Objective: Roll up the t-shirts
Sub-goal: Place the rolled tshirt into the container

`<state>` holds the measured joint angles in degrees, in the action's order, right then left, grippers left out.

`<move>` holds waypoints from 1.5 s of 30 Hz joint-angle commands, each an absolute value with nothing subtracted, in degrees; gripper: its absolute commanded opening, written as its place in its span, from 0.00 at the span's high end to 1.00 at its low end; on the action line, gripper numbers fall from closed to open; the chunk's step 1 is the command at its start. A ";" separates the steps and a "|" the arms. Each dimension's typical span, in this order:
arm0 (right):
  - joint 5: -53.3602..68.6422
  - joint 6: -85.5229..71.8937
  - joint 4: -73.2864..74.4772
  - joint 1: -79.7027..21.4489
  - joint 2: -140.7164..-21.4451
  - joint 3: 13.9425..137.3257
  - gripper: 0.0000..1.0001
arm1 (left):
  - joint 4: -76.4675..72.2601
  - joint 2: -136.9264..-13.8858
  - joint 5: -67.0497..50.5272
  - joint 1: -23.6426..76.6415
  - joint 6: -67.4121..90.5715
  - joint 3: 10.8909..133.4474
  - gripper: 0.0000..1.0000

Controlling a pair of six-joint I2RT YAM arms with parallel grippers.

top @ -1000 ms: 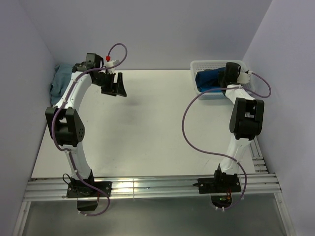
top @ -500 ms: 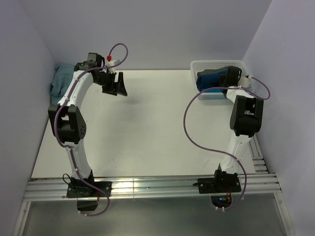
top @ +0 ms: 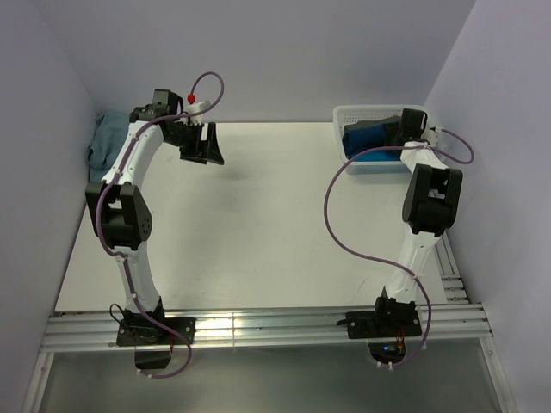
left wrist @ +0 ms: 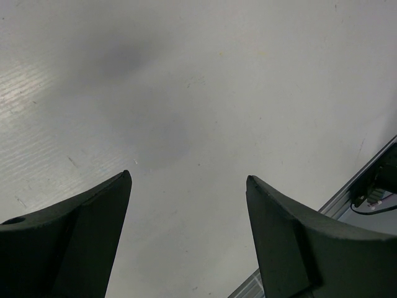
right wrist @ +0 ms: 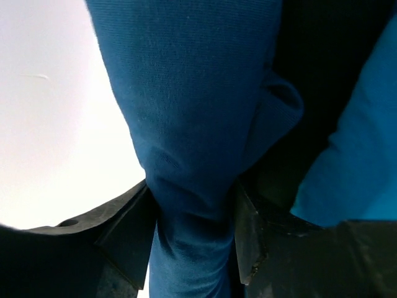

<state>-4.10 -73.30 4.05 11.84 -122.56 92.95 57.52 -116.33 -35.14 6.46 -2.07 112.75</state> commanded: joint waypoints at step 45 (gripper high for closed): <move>9.05 -72.16 7.91 13.89 -107.32 84.47 0.42 | 58.62 -121.03 -39.29 6.77 -0.44 119.71 0.19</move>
<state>6.87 -72.10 11.49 13.41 -112.75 85.25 58.43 -121.38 -37.74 6.46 -0.80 117.91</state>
